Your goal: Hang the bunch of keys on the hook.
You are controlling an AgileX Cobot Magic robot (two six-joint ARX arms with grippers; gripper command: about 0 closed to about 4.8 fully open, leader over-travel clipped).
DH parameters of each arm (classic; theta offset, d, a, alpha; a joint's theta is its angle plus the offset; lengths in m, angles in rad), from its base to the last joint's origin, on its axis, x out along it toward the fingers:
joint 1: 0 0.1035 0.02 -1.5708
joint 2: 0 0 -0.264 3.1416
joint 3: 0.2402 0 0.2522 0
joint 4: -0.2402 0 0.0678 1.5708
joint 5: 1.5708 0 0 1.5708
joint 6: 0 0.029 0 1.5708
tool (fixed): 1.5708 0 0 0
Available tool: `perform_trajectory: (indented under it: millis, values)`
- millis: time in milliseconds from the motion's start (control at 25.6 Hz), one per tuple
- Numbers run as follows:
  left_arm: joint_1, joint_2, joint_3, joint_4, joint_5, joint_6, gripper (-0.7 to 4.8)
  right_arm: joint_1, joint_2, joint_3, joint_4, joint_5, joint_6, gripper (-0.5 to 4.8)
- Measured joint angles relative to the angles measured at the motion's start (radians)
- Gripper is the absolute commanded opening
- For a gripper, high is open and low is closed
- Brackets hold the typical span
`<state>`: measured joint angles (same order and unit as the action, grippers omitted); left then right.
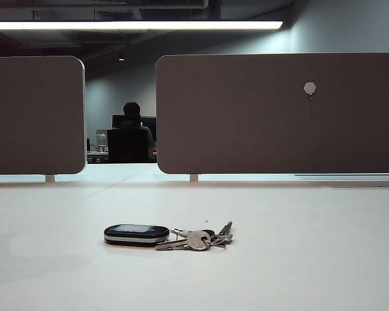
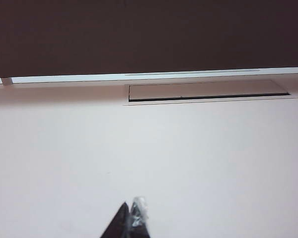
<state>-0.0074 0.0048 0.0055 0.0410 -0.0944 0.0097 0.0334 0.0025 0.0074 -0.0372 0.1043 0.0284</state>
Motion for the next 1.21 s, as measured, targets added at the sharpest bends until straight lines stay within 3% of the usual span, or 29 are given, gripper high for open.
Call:
perform_trajectory:
  millis: [391, 469, 547, 625, 821, 1055, 1211]
  values:
    - [0.000, 0.000, 0.000, 0.000, 0.003, 0.000, -0.05, 0.000, 0.000, 0.000, 0.055, 0.000, 0.003, -0.05]
    - [0.000, 0.000, 0.000, 0.000, 0.003, -0.003, 0.17, 0.000, 0.000, 0.000, 0.054, 0.000, 0.003, 0.46]
    - [0.000, 0.000, 0.001, 0.006, 0.004, -0.019, 2.26, 0.002, 0.000, 0.001, 0.054, -0.018, 0.003, 2.01]
    - [0.000, 0.001, 0.013, 0.011, 0.013, -0.060, 4.79, 0.002, 0.000, 0.021, 0.036, -0.056, 0.003, 2.75]
    - [0.000, 0.000, 0.100, 0.050, 0.125, -0.163, 4.79, 0.002, 0.006, 0.185, 0.042, -0.173, -0.001, 2.99]
    - [-0.002, 0.067, 0.217, 0.053, 0.323, -0.179, 4.79, 0.011, 0.152, 0.334, -0.072, -0.409, -0.160, 4.21]
    - [-0.012, 0.198, 0.285, 0.060, 0.394, -0.179, 4.79, 0.072, 0.265, 0.353, -0.104, -0.436, -0.247, 4.45]
